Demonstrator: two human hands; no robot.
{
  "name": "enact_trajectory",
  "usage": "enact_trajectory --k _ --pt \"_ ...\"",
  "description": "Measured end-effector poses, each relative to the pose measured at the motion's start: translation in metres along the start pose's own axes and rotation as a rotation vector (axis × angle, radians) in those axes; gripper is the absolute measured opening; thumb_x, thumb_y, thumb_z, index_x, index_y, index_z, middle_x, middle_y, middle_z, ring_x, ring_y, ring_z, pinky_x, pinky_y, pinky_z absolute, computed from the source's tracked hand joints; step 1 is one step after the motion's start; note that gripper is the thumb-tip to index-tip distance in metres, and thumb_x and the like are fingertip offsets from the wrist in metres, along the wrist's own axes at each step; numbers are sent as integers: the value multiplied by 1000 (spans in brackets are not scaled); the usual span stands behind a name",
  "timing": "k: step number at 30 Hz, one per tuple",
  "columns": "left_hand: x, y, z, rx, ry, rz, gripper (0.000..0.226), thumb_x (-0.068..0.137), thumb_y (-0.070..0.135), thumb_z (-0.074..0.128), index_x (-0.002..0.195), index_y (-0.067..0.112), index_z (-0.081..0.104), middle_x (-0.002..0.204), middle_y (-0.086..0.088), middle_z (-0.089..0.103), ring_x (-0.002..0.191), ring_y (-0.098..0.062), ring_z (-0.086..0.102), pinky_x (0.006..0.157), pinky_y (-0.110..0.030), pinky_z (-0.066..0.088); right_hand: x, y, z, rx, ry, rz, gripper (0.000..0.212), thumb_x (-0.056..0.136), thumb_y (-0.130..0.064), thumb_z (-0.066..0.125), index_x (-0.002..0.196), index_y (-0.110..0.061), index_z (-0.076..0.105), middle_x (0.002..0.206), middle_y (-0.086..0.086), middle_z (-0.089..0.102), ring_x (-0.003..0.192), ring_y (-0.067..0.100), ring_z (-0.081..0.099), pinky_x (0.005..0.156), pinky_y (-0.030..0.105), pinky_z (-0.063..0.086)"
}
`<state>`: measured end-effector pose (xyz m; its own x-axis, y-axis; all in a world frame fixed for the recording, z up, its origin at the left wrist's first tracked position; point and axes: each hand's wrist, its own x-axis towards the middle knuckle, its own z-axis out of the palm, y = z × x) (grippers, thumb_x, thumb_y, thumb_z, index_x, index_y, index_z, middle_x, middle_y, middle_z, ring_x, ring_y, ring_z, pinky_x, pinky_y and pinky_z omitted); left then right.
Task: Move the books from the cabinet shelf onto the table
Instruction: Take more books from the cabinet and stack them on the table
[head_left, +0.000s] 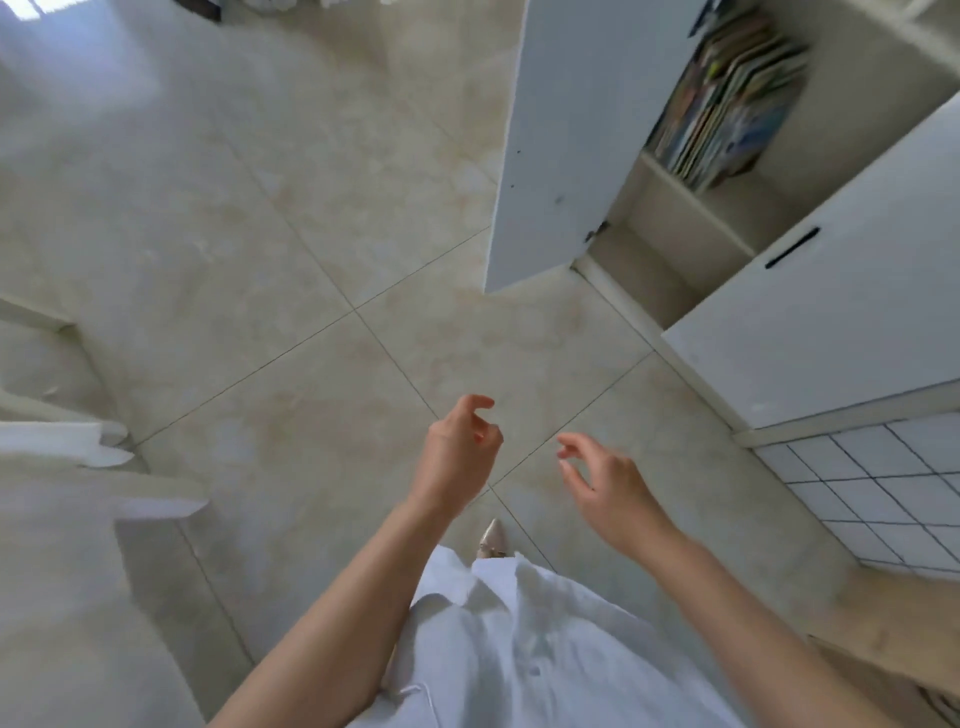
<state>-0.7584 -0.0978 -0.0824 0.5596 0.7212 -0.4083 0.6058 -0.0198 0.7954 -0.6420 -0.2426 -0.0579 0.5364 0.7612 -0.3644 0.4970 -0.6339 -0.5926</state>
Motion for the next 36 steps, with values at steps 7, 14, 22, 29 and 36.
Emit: enact_trajectory --k 7,14,22,29,36 --pt "60 70 64 96 -131 76 22 86 11 55 103 22 66 84 2 71 80 -13 64 71 -26 51 36 59 -82 114 155 140 31 94 -19 53 124 -11 57 115 2 66 110 17 60 93 25 43" --pt "138 127 102 229 -250 138 24 83 7 55 99 20 68 80 1 72 78 -15 66 65 -11 43 101 96 -155 193 306 238 27 93 -18 55 119 -13 61 113 -1 68 108 14 60 89 18 39" --pt "279 206 140 337 -350 178 24 86 11 52 101 21 67 92 -1 72 87 -18 64 69 -26 49 206 109 -232 212 379 264 25 93 -17 55 117 -13 62 110 -1 68 105 12 61 85 12 36" --pt "380 278 191 440 -420 274 25 89 16 50 106 23 67 96 1 67 84 -18 62 62 -23 45 280 136 -286 234 390 320 27 94 -18 55 119 -12 61 115 -1 67 110 12 60 92 14 38" --pt "451 341 238 459 -402 305 27 91 17 49 113 21 64 104 2 65 88 -12 55 72 -21 39 356 170 -352 215 351 320 27 94 -20 53 119 -11 61 116 3 67 112 18 60 95 25 42"
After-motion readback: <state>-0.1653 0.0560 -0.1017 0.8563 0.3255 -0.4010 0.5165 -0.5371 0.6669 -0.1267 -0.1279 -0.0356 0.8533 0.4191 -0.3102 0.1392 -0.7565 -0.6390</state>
